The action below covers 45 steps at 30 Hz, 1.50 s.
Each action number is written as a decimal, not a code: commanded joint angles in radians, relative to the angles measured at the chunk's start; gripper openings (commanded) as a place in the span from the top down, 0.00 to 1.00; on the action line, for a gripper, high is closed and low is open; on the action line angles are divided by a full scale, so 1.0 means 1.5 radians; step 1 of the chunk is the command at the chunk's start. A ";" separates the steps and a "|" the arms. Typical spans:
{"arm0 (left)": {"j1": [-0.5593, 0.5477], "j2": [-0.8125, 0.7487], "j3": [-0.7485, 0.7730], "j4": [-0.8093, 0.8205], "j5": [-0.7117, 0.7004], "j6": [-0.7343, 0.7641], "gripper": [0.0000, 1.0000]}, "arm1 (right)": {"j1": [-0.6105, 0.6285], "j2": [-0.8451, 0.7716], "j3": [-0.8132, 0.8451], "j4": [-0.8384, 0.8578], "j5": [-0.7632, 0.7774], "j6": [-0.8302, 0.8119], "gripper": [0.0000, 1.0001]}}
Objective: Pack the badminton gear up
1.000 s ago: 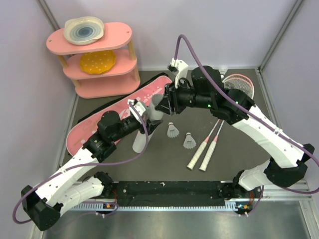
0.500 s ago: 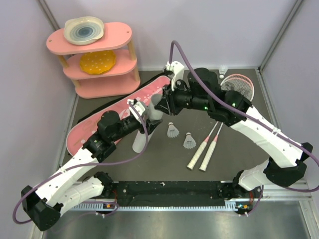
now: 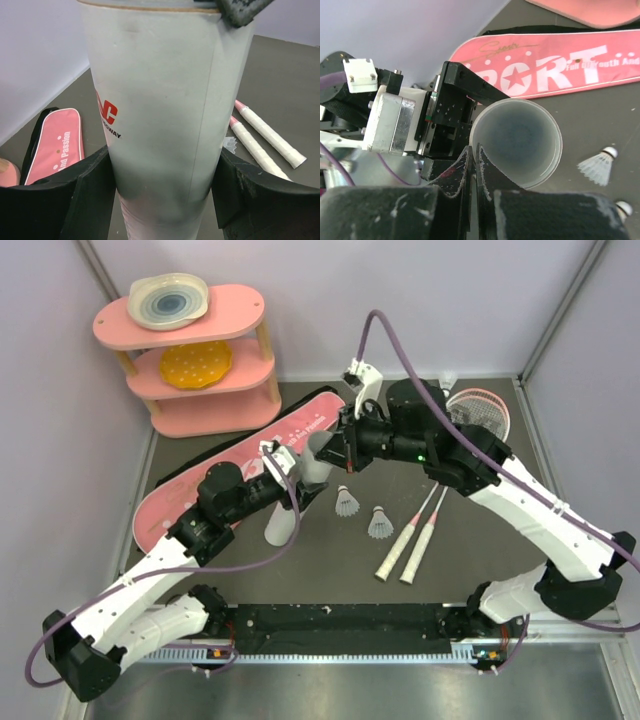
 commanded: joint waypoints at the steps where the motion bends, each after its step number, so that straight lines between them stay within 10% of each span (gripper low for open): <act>1: 0.004 0.017 0.012 -0.031 -0.024 0.002 0.79 | -0.036 -0.084 -0.059 0.090 -0.126 0.146 1.00; 19: 0.004 0.008 0.009 -0.031 -0.023 0.004 0.83 | -0.119 -0.184 -0.158 0.193 -0.134 0.170 1.00; 25: 0.003 0.017 0.015 -0.031 -0.013 0.001 0.83 | -0.100 -0.116 -0.129 0.157 -0.144 0.098 0.63; 45: 0.003 0.016 0.015 -0.031 -0.005 0.002 0.83 | -0.058 -0.035 -0.054 0.098 -0.071 -0.012 0.60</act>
